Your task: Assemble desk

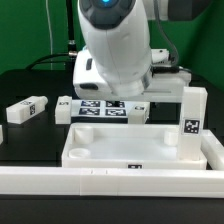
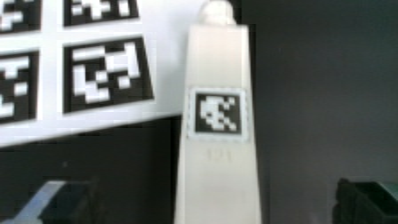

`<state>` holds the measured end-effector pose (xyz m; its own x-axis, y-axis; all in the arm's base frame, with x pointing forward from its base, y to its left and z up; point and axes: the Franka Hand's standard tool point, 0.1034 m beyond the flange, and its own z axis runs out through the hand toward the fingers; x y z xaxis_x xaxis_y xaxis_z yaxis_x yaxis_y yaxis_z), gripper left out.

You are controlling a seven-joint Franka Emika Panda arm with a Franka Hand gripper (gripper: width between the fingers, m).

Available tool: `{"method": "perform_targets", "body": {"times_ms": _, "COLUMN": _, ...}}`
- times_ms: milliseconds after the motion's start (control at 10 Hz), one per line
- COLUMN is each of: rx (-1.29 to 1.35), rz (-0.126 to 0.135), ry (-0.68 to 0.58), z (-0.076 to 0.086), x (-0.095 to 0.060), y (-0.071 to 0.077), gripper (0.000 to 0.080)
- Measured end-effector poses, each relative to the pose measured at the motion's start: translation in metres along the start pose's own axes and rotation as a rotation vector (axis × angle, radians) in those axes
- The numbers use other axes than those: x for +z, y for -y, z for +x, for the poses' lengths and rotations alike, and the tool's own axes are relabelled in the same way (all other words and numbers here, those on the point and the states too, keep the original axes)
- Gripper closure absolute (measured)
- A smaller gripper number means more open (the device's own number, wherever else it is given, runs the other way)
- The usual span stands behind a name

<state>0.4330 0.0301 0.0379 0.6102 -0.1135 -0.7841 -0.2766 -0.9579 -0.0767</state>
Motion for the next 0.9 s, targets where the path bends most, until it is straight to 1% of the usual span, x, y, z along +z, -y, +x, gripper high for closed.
{"method": "perform_targets", "body": {"times_ms": 200, "rx": 0.006, "rz": 0.0, "ry": 0.054, "z": 0.005, "x": 0.005, "y": -0.003, "gripper": 0.0151}}
{"method": "perform_targets", "body": {"times_ms": 500, "rx": 0.013, "rz": -0.002, "ry": 0.049, "z": 0.01, "x": 0.012, "y": -0.006, "gripper": 0.0151}}
{"method": "perform_targets", "body": {"times_ms": 700, "rx": 0.019, "rz": -0.007, "ry": 0.067, "z": 0.013, "x": 0.023, "y": -0.006, "gripper": 0.0151}}
{"method": "perform_targets", "body": {"times_ms": 900, "rx": 0.016, "rz": -0.009, "ry": 0.061, "z": 0.016, "x": 0.027, "y": -0.005, "gripper": 0.0151}}
